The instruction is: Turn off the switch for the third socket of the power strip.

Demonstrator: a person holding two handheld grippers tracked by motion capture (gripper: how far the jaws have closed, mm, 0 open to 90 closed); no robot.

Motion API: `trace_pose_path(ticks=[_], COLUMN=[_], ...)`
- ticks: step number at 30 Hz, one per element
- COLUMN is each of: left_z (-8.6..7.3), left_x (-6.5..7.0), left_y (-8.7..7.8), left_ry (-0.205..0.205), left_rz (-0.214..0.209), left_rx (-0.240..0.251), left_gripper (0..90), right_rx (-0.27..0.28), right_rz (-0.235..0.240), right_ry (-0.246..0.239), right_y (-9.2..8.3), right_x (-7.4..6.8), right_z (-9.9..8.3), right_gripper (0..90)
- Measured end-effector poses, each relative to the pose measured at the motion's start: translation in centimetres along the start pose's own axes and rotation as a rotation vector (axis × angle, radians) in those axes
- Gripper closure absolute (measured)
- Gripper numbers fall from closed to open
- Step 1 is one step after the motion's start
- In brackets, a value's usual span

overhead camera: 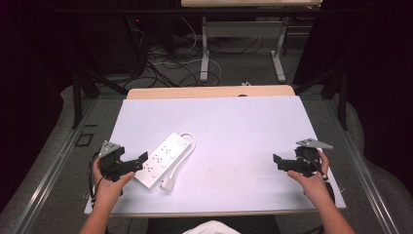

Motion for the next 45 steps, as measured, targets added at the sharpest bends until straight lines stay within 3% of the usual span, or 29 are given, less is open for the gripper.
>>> trace_pose_path(ticks=[3, 7, 17, 18, 19, 22, 23, 24, 28, 45], left_z=[0.0, -0.1, -0.6, -0.6, -0.6, -0.5, -0.5, -0.5, -0.5, -0.4], left_x=[-0.2, -1.1, -1.9, -2.0, -2.1, -2.0, -2.1, -1.9, -1.6, 1.1], left_y=[0.0, -0.2, -0.4, -0.5, -0.5, -0.8, -0.8, -0.8, -0.8, -0.7], left_ry=[-0.007, -0.029, -0.045, -0.053, -0.060, -0.084, -0.076, -0.096, -0.084, -0.015], left_rz=[0.009, 0.011, -0.006, -0.012, -0.017, -0.040, -0.040, -0.045, -0.042, -0.050], left_rx=[-0.009, -0.014, -0.041, -0.042, -0.036, -0.042, -0.047, -0.045, -0.072, -0.108], left_gripper=[1.5, 1.5, 1.5, 1.5, 1.5, 1.9, 2.4, 3.2, 5.4, 8.0], right_rx=[-0.011, 0.001, 0.024, 0.047, 0.025, 0.042, 0.042, 0.039, 0.027, 0.009], right_rz=[0.032, -0.012, 0.009, -0.003, 0.002, 0.003, 0.005, 0.003, -0.003, 0.012], right_ry=[0.076, 0.066, 0.073, 0.078, 0.057, 0.012, -0.006, -0.025, -0.067, -0.071], right_y=[0.1, 0.6, 0.5, 0.7, 0.6, 0.4, 0.3, 0.2, 0.3, 0.8], right_x=[0.9, 2.0, 2.0, 2.0, 1.9, 1.1, 0.8, 0.5, -0.3, -0.6], right_z=[-0.3, -0.4, -0.3, -0.1, -0.3, 0.0, 0.0, 0.1, 0.0, -0.3], right_gripper=[0.0, 0.0, 0.0, 0.0, 0.0, 0.0, 0.0, 0.0, 0.0, 0.0])
Point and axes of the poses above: each handheld gripper's, and its own axes: y roughly forward along the jaws, z roughly out of its top, x roughly to its right, the point moved 9 cm from there along y, roughly forward along the jaws, and after that the axes turned 14 degrees about -x, right-handed, at the moved point
